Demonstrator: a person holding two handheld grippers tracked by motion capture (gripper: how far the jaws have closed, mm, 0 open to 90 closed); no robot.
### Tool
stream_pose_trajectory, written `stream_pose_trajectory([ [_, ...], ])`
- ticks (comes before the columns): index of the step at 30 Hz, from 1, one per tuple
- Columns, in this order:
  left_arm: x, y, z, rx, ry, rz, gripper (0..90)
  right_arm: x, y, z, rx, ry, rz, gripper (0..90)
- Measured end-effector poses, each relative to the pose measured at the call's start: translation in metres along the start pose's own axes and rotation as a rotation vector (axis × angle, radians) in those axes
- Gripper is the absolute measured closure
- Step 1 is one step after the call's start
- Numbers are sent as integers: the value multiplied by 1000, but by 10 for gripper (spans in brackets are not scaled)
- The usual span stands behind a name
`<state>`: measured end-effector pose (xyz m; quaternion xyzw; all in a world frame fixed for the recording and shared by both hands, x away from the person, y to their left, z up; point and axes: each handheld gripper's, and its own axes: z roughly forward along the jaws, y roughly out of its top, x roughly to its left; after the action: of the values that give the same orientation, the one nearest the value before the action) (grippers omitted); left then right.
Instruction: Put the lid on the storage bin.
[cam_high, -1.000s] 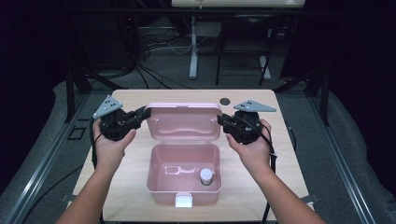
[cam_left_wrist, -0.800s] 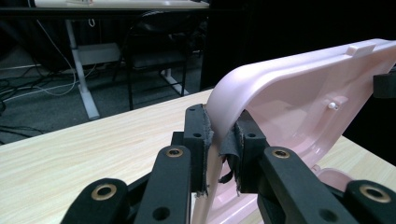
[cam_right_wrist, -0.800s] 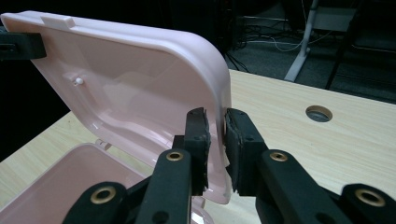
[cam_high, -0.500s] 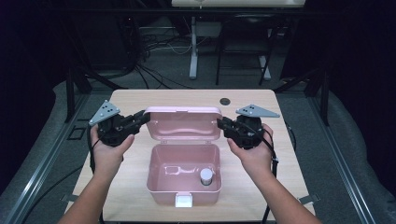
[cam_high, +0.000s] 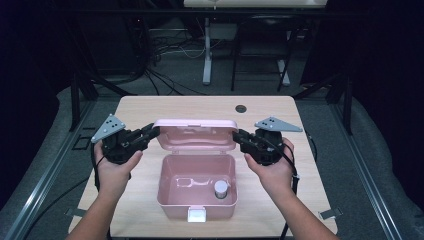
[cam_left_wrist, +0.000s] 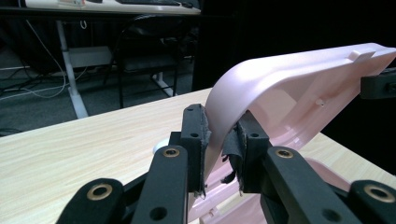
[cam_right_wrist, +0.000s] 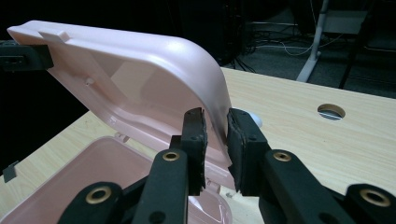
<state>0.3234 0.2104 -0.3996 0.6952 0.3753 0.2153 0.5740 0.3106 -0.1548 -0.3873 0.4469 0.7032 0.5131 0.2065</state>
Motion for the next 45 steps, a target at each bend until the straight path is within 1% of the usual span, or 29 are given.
stream_pose_trajectory([
  [1, 0, -1, 0, -6, -2, 1, 766, 0, 0, -1, -1, 1, -2, 771],
  [3, -1, -2, -3, 2, -3, 4, 766, 1, -1, -2, 1, 1, -5, 771],
  [9, -3, -8, -7, -14, -22, -12, 769, 2, -7, -6, -8, 8, -9, 768],
  [10, -3, -8, -8, -11, -21, -3, 769, 2, -8, -7, -7, 9, -6, 768],
  [16, -6, -11, -13, -8, -26, 1, 768, 3, -12, -10, -9, 21, 0, 767],
  [19, -7, -14, -15, -13, -31, -6, 766, 4, -14, -11, -12, 24, 1, 767],
  [27, -11, -18, -19, -20, -38, 3, 759, 5, -21, -15, -16, 36, 3, 764],
  [29, -11, -19, -20, -14, -37, 8, 756, 5, -23, -16, -12, 38, 0, 765],
  [33, -13, -22, -22, -21, -41, 7, 753, 6, -24, -18, -9, 41, -7, 763],
  [37, -14, -24, -24, -20, -45, 15, 751, 7, -26, -21, -11, 44, -14, 761],
  [41, -14, -24, -25, -20, -47, 10, 750, 6, -29, -23, -18, 50, -13, 754],
  [45, -15, -26, -26, -24, -53, 14, 750, 3, -31, -26, -25, 44, -3, 752],
])
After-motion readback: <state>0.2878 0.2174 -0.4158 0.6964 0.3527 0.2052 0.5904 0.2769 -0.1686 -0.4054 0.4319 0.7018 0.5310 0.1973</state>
